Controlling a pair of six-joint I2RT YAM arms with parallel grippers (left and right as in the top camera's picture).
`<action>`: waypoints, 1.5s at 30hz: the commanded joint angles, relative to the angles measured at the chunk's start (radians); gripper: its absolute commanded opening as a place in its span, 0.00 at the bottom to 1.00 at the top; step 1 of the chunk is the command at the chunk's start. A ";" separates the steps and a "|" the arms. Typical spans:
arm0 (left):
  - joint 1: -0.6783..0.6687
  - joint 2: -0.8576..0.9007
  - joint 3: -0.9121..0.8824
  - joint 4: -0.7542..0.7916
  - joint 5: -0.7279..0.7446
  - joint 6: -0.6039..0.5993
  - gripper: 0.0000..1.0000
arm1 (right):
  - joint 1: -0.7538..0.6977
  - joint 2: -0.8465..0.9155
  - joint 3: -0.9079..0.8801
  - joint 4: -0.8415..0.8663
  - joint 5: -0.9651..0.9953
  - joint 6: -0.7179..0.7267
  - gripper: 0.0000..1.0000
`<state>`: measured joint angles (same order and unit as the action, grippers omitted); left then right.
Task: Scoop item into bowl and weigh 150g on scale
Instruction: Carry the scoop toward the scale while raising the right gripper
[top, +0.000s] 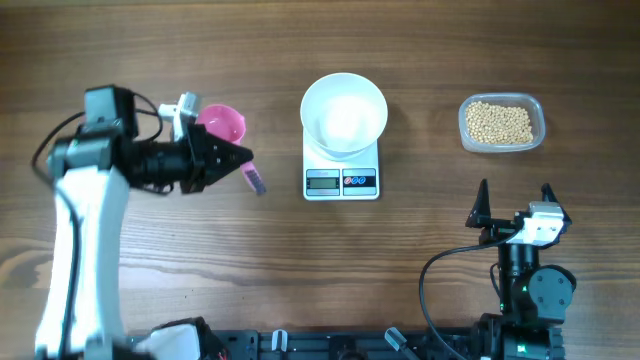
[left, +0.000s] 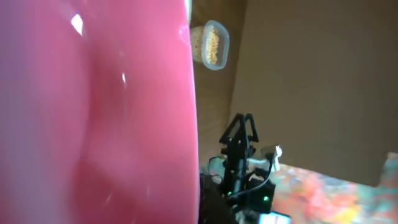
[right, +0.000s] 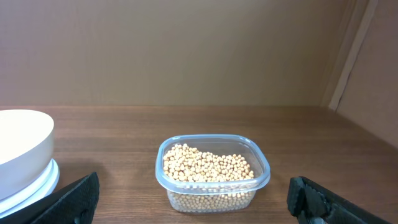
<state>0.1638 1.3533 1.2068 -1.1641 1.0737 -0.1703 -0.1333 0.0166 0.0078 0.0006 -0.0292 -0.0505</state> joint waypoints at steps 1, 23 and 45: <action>-0.004 -0.168 -0.003 -0.008 -0.095 -0.088 0.04 | 0.001 -0.006 -0.003 0.006 -0.035 0.028 1.00; -0.004 -0.420 -0.003 0.084 -0.291 -0.414 0.04 | 0.001 0.000 0.026 0.313 -0.723 1.313 1.00; -0.005 -0.339 -0.003 0.084 -0.217 -0.430 0.04 | 0.001 0.397 0.413 0.040 -0.979 1.266 1.00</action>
<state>0.1635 1.0138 1.2068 -1.0836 0.8280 -0.5900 -0.1333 0.3935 0.3893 0.0334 -0.9340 1.1225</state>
